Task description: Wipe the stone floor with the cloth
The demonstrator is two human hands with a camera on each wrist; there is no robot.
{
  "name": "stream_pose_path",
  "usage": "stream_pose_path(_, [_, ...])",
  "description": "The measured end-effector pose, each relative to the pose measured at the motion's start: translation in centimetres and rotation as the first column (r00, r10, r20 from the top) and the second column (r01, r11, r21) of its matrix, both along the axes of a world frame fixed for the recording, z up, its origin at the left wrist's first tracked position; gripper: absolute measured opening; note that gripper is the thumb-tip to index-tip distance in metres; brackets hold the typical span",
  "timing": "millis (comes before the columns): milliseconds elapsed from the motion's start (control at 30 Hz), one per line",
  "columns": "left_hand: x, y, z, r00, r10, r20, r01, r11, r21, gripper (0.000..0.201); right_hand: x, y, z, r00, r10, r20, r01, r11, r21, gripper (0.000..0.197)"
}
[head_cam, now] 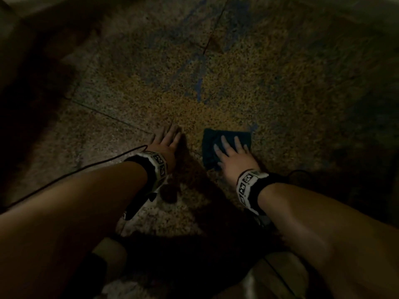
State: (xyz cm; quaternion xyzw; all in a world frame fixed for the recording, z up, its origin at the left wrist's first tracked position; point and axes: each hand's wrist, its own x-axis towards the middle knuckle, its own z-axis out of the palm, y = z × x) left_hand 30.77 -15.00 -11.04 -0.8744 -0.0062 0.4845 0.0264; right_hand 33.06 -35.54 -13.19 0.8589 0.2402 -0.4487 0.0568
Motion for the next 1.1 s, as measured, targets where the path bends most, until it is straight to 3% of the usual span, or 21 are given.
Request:
stream_pose_path(133, [-0.2, -1.8, -0.3, 0.999, -0.034, -0.009, 0.034, 0.999, -0.013, 0.072, -1.8, -1.9, 0.0, 0.995, 0.093, 0.021, -0.094, 0.996, 0.011, 0.056])
stream_pose_path(267, [-0.3, -2.5, -0.9, 0.997, -0.077, -0.004, 0.077, 0.997, -0.022, 0.071, -2.3, -2.3, -0.4, 0.995, 0.079, 0.053, -0.080, 0.997, 0.015, 0.059])
stream_pose_path(367, [0.0, -2.6, -1.9, 0.998, -0.061, -0.006, 0.061, 0.998, -0.022, 0.070, -1.3, -1.9, -0.8, 0.998, 0.012, 0.064, -0.013, 1.000, 0.017, 0.059])
stream_pose_path(533, [-0.6, -2.8, -2.5, 0.993, -0.111, 0.045, 0.111, 0.994, 0.005, 0.068, 2.4, -1.2, -0.7, 0.965, -0.256, 0.065, 0.255, 0.967, 0.021, 0.055])
stream_pose_path(667, [0.5, -3.6, -2.7, 0.989, -0.130, 0.067, 0.133, 0.990, -0.046, 0.069, 2.2, -1.2, -0.8, 0.960, -0.272, 0.063, 0.270, 0.962, 0.037, 0.054])
stream_pose_path(867, [3.3, -6.0, -3.3, 0.936, -0.335, 0.106, 0.343, 0.937, -0.070, 0.072, -3.5, -5.0, -0.4, 0.973, -0.228, -0.022, 0.229, 0.973, 0.022, 0.061])
stream_pose_path(967, [3.8, -6.7, -3.5, 0.923, -0.376, 0.081, 0.381, 0.923, -0.048, 0.076, -5.1, -5.7, -0.6, 0.954, -0.293, -0.069, 0.295, 0.955, 0.021, 0.071])
stream_pose_path(1100, [3.9, -6.7, -3.6, 0.896, -0.429, 0.112, 0.435, 0.900, -0.033, 0.077, -4.7, -5.2, -0.7, 0.938, -0.345, -0.037, 0.346, 0.937, 0.038, 0.069])
